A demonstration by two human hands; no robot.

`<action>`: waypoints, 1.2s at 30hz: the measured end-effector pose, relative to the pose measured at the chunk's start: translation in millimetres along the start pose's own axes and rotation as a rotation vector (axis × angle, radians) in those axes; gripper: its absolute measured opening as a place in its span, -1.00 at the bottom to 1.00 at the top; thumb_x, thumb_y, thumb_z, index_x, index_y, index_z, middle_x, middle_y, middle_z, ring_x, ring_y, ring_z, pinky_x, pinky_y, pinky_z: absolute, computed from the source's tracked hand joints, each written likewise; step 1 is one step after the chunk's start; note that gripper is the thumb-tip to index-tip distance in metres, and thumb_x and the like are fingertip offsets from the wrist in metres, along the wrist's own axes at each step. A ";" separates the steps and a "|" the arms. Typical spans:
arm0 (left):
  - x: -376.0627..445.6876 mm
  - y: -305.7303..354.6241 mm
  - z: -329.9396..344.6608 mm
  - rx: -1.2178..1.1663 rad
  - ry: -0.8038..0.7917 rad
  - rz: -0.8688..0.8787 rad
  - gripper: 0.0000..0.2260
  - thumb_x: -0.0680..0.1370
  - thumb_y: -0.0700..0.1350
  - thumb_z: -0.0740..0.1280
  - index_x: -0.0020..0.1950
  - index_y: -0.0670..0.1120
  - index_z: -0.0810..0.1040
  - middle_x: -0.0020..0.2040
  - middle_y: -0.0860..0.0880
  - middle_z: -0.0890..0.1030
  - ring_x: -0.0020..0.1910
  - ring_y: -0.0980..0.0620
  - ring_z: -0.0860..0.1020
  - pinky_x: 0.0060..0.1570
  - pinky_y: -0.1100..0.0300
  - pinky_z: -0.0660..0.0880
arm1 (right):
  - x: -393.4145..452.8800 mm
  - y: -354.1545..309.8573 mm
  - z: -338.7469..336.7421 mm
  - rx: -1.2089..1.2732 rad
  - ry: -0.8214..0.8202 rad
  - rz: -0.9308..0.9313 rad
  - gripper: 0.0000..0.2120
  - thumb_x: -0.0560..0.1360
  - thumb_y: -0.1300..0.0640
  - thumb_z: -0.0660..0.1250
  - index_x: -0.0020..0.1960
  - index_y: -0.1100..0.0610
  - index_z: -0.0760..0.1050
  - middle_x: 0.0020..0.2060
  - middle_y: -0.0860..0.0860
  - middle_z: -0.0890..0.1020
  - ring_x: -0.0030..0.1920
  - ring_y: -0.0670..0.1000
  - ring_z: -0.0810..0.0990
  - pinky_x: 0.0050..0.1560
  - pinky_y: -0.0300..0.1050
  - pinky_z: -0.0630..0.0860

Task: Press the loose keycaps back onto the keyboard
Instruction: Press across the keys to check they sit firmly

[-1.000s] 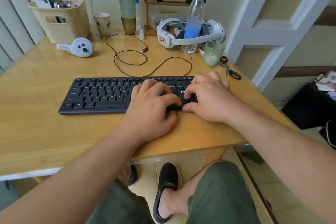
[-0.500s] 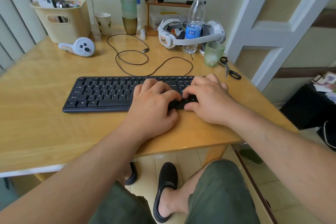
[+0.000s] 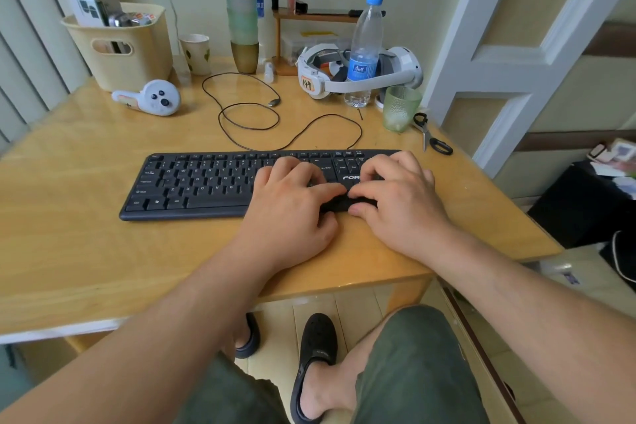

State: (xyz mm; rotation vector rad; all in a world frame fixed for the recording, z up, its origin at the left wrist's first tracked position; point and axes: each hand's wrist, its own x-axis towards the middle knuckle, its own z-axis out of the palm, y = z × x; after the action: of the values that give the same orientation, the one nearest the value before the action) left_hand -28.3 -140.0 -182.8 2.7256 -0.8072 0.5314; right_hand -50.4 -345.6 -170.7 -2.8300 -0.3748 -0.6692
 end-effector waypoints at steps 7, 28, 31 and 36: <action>0.1 -0.1 -0.6 0.002 -0.006 0.003 -0.54 0.51 0.20 0.16 0.37 0.27 0.57 0.18 0.12 0.52 0.31 -0.10 0.37 0.21 -0.06 0.28 | -6.5 -0.6 4.1 -0.012 0.016 0.013 -0.85 0.48 -0.06 0.52 0.05 -0.13 0.72 0.03 -0.19 0.49 0.17 0.03 0.36 0.06 0.00 0.18; -100.3 -156.9 -82.8 0.120 -0.176 -0.633 -0.04 0.34 0.68 0.06 0.61 0.17 0.24 0.48 -0.10 0.49 0.44 -0.26 0.40 0.43 -0.18 0.32 | -8.7 38.9 -24.9 0.144 -0.203 0.506 -0.11 0.40 -0.32 0.49 0.60 -0.10 0.21 0.42 -0.03 0.54 0.41 0.15 0.45 0.32 0.10 0.44; -102.5 -158.6 -85.7 -0.007 -0.100 -0.714 -0.12 0.41 0.50 0.34 0.60 0.07 0.28 0.43 -0.01 0.57 0.41 -0.23 0.42 0.35 -0.16 0.40 | 3.2 34.5 -15.9 0.165 -0.196 0.498 0.02 0.37 -0.36 0.49 0.65 -0.07 0.10 0.46 -0.07 0.50 0.43 0.12 0.47 0.39 0.09 0.42; -100.5 -161.0 -92.1 -0.108 -0.015 -0.799 -0.31 0.39 0.37 0.49 0.35 0.06 0.36 0.39 -0.01 0.60 0.34 -0.22 0.50 0.22 -0.15 0.47 | 28.3 34.8 -2.2 0.184 -0.198 0.495 -0.17 0.38 -0.34 0.50 0.48 -0.01 0.29 0.42 -0.02 0.54 0.36 0.12 0.52 0.24 0.01 0.45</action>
State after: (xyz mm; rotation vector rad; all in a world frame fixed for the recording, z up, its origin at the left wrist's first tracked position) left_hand -41.0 69.5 -162.1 2.6449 0.2705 0.2686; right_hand -16.7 -373.6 -160.6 -2.6563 0.2237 -0.2400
